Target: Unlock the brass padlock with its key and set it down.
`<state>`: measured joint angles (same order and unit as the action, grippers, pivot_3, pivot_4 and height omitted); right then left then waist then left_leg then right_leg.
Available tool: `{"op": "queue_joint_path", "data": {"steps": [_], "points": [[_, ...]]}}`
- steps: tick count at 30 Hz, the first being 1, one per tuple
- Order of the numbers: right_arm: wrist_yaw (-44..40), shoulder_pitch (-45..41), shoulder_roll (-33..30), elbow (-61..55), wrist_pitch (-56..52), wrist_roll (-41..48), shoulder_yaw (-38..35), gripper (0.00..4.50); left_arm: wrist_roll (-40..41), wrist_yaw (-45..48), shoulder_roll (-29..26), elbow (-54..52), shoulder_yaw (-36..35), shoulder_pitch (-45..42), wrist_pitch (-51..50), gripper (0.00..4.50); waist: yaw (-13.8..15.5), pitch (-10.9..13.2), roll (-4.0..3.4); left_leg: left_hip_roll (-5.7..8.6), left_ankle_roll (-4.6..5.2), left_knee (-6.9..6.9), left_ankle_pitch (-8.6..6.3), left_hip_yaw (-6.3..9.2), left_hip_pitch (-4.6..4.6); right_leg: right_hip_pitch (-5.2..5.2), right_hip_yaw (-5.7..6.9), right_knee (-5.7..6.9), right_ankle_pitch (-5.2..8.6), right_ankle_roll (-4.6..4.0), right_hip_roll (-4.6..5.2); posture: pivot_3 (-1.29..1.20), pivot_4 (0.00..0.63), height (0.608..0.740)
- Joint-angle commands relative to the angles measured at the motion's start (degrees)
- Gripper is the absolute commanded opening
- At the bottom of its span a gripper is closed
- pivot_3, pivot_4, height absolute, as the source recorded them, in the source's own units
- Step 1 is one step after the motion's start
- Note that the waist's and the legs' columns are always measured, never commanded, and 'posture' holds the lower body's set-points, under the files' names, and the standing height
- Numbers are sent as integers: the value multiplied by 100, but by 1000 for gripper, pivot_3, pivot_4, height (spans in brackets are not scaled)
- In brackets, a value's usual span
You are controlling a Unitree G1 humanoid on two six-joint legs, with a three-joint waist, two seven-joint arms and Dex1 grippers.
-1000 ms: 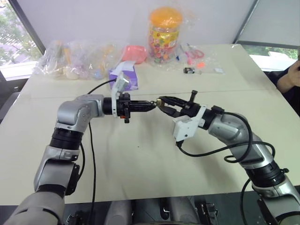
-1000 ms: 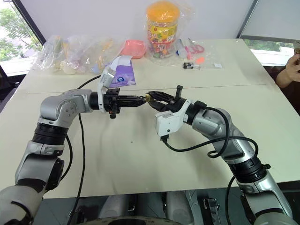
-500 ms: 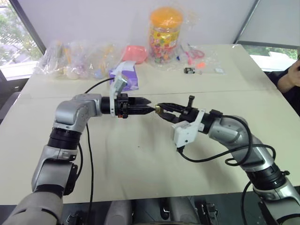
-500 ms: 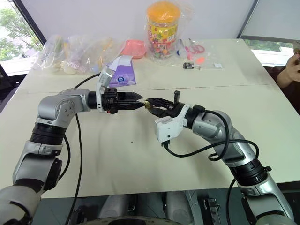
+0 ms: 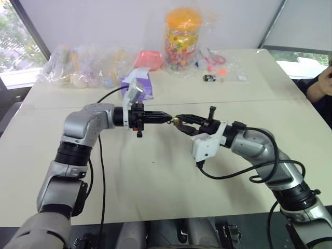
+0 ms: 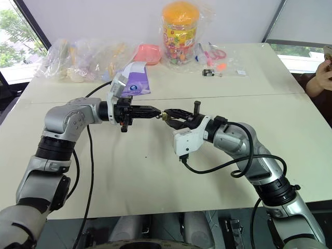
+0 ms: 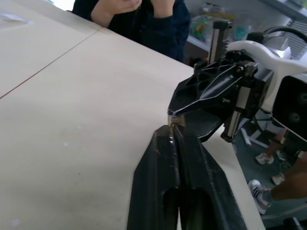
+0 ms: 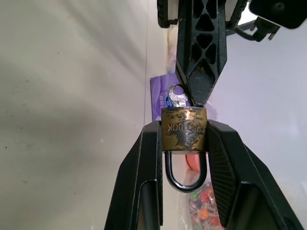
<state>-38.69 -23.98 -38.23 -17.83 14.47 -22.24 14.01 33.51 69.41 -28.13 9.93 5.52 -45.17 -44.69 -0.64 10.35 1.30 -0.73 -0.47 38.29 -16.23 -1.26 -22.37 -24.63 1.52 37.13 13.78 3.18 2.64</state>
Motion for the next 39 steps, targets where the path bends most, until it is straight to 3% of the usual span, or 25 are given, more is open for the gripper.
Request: {"op": "queue_joint_path", "data": {"steps": [1,5,8,11,21,24,27,39], "points": [[26,-119,47,-255,83,165,-145,699,-20,12,-104,-181,-24,49,-13,58,-2,0,0,0,0,0,0,0,0,0,0,0,0,0,0,0,150,737],[20,-127,59,-258,48,204,-179,699,-1,-29,-119,-235,-43,82,-77,58,2,0,0,-1,0,0,0,0,0,0,0,0,0,0,0,0,150,737],[19,-154,63,-249,35,212,-188,699,-62,-147,-98,-227,-58,81,-34,930,2,0,0,0,0,0,0,0,0,0,0,0,0,0,0,0,150,737],[11,-171,76,-245,26,213,-191,699,-131,-181,-88,-251,-18,96,66,2238,3,0,0,0,0,1,0,0,0,0,0,1,0,0,1,0,150,737],[-2,-186,86,-253,-19,245,-195,699,6,-322,16,-394,-102,50,-129,2238,3,0,0,0,0,1,0,0,0,0,0,2,0,0,1,0,150,737],[-6,-182,86,-259,-24,245,-192,699,41,-364,29,-394,-131,12,-167,1387,3,0,0,0,0,1,0,0,0,0,0,2,0,0,1,0,150,737],[-20,-181,94,-265,-28,237,-188,699,78,-382,29,-409,-153,-1,-181,75,3,0,0,0,0,1,0,0,0,0,0,2,0,0,1,0,150,737],[-200,-88,79,-325,-103,287,-107,699,-117,-236,-100,-507,10,62,179,31,3,0,0,0,0,1,0,0,1,0,0,2,0,0,1,0,150,737]]}}
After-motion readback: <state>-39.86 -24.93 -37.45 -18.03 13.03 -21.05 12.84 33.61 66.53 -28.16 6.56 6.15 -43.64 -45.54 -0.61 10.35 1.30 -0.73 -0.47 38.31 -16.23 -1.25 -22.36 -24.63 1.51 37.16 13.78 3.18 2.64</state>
